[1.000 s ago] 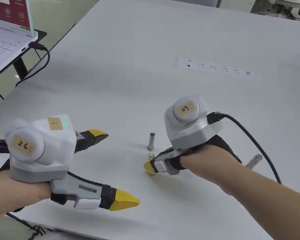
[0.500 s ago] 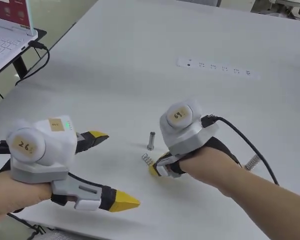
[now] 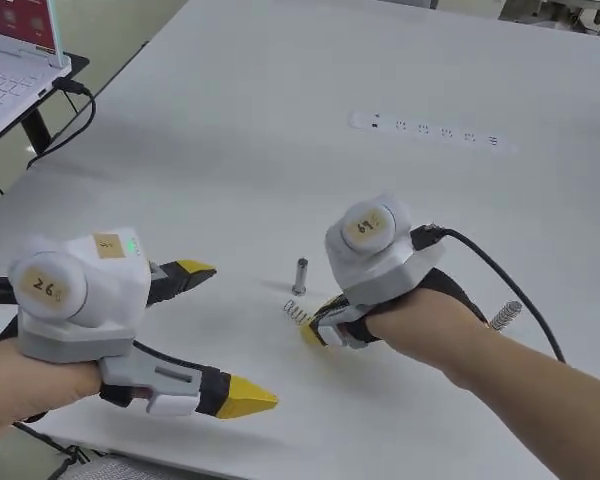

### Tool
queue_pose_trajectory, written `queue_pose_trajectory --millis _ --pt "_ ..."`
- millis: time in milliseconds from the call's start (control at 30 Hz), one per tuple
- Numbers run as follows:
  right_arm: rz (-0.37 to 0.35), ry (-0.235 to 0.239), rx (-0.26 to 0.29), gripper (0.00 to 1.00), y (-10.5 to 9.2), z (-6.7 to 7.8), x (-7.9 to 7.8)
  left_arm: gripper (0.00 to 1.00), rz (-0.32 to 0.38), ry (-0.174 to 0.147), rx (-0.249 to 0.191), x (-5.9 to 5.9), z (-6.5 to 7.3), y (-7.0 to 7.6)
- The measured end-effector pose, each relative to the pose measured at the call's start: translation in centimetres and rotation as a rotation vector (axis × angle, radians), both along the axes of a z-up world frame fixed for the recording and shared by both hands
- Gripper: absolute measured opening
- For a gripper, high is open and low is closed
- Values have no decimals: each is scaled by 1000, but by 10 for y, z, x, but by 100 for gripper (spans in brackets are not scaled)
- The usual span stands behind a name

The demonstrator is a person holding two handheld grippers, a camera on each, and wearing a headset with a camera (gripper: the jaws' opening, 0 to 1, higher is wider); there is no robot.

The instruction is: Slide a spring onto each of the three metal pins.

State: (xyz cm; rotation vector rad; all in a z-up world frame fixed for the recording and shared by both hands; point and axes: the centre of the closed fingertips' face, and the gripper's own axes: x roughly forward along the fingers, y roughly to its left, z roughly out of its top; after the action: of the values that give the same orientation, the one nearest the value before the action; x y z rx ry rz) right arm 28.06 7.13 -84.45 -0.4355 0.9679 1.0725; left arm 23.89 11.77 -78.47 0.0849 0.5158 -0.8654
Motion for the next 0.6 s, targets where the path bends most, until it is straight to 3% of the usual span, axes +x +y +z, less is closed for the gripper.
queue_pose_trajectory --millis 333,600 --pt "30 -11 57 7 -7 22 -8 95 -14 -6 -5 2 5 -7" --pt "65 -46 71 7 -23 37 -16 93 -32 -7 -6 1 8 -15"
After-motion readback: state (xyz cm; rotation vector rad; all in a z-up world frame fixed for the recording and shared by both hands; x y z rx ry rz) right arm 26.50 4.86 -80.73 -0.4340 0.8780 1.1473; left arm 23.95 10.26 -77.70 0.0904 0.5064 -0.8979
